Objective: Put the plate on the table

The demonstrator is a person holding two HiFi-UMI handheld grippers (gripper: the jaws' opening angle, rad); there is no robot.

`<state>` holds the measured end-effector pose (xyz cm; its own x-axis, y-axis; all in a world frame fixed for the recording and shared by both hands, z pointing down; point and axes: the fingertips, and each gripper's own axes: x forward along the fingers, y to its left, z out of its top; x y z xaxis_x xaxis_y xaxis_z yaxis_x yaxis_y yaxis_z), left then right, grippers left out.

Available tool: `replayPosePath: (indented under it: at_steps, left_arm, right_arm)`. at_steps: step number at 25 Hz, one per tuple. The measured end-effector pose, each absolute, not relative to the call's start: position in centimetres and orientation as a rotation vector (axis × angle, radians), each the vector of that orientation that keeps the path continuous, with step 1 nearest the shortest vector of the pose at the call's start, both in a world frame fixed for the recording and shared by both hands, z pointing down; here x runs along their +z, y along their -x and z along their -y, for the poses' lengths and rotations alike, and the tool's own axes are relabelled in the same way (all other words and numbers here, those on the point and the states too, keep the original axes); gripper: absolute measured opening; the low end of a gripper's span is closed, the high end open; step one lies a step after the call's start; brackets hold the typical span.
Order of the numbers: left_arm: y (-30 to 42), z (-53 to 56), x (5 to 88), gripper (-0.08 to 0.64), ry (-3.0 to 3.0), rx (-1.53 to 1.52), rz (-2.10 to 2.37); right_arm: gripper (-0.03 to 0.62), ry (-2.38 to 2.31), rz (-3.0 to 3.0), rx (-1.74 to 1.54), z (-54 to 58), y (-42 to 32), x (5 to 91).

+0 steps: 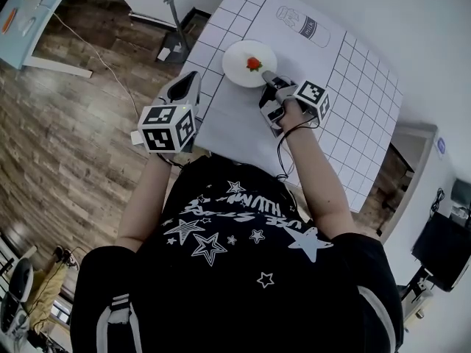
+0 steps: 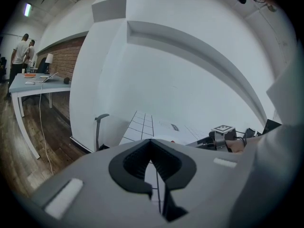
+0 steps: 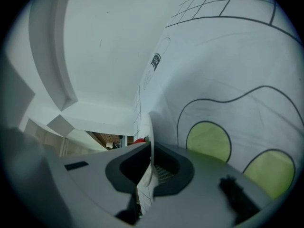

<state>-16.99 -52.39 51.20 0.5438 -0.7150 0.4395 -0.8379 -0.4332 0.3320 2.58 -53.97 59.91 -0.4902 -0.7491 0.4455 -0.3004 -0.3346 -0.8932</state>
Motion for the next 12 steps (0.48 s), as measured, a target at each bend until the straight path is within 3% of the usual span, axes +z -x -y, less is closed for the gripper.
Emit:
replayPosePath:
  at_steps: [12]
  left_arm:
    - [16.25,52.62,51.27,0.009,-2.289,0.331,1.233]
  right_arm:
    - [0.023,1.446,-1.642,-1.89,54.62,-2.71,60.25]
